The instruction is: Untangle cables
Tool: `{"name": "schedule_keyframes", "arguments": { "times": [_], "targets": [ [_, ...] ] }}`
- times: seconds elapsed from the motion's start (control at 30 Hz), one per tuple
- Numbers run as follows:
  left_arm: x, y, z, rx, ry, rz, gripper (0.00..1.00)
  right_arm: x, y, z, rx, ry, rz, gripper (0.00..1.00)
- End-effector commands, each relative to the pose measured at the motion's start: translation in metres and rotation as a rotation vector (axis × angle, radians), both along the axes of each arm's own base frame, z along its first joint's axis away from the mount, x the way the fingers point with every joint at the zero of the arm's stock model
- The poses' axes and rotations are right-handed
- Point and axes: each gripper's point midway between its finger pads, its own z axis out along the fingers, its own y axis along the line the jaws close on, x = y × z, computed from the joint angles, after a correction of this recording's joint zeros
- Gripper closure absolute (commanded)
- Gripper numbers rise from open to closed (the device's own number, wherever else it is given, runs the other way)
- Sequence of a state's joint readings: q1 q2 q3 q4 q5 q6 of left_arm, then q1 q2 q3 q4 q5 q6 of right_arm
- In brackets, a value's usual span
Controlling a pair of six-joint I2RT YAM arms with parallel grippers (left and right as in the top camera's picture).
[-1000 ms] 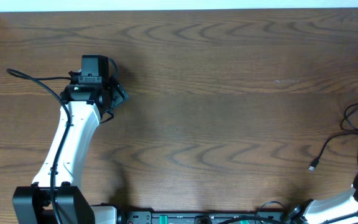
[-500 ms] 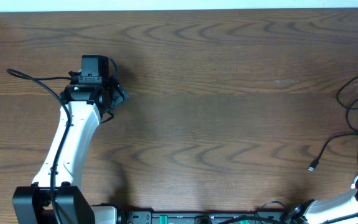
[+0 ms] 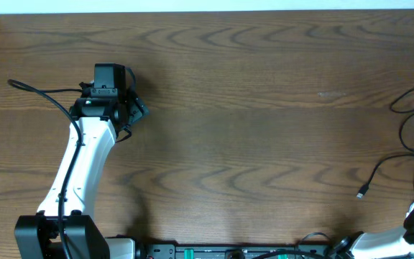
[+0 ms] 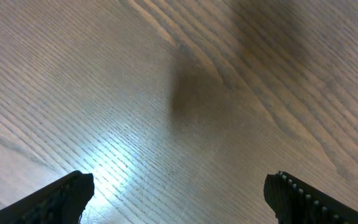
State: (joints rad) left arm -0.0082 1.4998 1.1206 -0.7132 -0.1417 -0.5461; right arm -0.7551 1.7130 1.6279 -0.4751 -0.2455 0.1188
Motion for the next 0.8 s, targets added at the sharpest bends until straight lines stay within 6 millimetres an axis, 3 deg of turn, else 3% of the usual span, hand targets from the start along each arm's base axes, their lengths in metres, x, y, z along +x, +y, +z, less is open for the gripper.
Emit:
{"name": "schedule_keyframes", "arguments": {
  "times": [0.0,0.2,0.33,0.4,0.53,0.77],
  "targets": [
    [0.009,-0.012,0.005,-0.042,-0.035,-0.078,0.07,0.021,0.051,-0.002,0.094,-0.028,0.208,0.31],
    [0.041,-0.057,0.023,0.051,-0.154,-0.426,0.07,0.046,0.130,-0.027,0.045,0.121,0.423,0.25],
    [0.039,-0.089,0.027,0.099,-0.150,-0.599,0.07,0.043,0.186,-0.056,-0.008,0.312,0.523,0.15],
    [0.020,-0.091,0.022,0.079,-0.063,-0.603,0.06,0.027,0.227,-0.077,-0.003,0.465,0.585,0.01],
    [-0.022,-0.074,0.019,0.044,0.103,-0.543,0.06,0.002,0.265,-0.093,0.052,0.592,0.659,0.01],
    [-0.078,-0.043,0.046,-0.042,0.149,-0.358,0.06,-0.031,0.288,-0.095,0.103,0.683,0.710,0.01]
  ]
}}
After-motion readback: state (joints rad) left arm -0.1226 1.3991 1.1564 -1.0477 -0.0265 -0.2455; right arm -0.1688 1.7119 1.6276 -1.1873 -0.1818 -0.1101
